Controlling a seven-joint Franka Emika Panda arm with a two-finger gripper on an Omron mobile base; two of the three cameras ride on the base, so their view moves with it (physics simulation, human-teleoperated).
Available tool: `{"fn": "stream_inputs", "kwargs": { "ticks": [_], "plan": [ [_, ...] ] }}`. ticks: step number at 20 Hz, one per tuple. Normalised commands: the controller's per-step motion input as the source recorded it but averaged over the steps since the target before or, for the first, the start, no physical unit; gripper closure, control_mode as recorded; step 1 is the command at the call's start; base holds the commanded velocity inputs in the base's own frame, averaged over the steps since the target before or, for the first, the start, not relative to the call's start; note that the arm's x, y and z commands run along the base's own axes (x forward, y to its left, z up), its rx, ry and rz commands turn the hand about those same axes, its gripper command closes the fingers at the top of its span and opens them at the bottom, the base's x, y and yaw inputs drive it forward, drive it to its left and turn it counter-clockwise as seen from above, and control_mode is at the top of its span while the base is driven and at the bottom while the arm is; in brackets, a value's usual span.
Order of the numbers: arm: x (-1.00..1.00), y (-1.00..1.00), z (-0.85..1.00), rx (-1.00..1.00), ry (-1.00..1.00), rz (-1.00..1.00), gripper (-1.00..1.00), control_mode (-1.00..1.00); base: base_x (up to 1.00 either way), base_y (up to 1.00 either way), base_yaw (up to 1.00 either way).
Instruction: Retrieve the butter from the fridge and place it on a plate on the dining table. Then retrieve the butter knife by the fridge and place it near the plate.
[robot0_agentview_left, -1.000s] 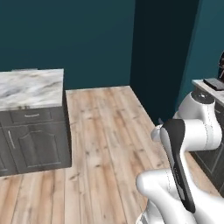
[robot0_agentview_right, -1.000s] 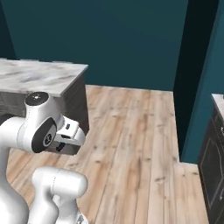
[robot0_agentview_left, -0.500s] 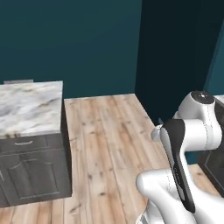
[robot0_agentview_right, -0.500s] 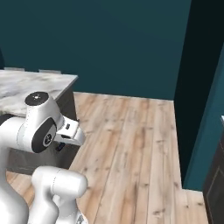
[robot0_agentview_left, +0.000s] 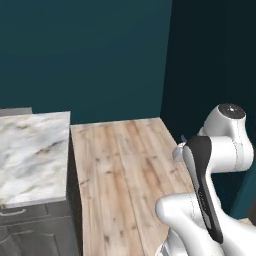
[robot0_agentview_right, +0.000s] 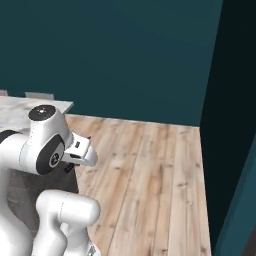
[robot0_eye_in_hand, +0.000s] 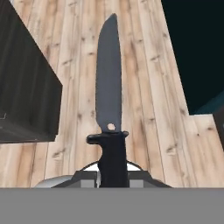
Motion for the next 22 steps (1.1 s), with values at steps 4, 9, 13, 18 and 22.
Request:
{"fn": "stream_inputs", "kwargs": {
  "ticks": [4, 9, 13, 18, 22],
  "plan": [
    [0.00, 0.00, 0.00, 0.00, 0.00, 0.00, 1.00, 1.00, 1.00, -0.07, 0.00],
    [0.00, 0.00, 0.00, 0.00, 0.00, 0.00, 1.00, 1.00, 1.00, 0.00, 0.00],
    [0.00, 0.00, 0.00, 0.00, 0.00, 0.00, 1.00, 1.00, 1.00, 0.00, 0.00],
    [0.00, 0.00, 0.00, 0.00, 0.00, 0.00, 1.00, 1.00, 1.00, 0.00, 0.00],
    [0.00, 0.00, 0.00, 0.00, 0.00, 0.00, 1.00, 1.00, 1.00, 0.00, 0.00]
  ]
}}
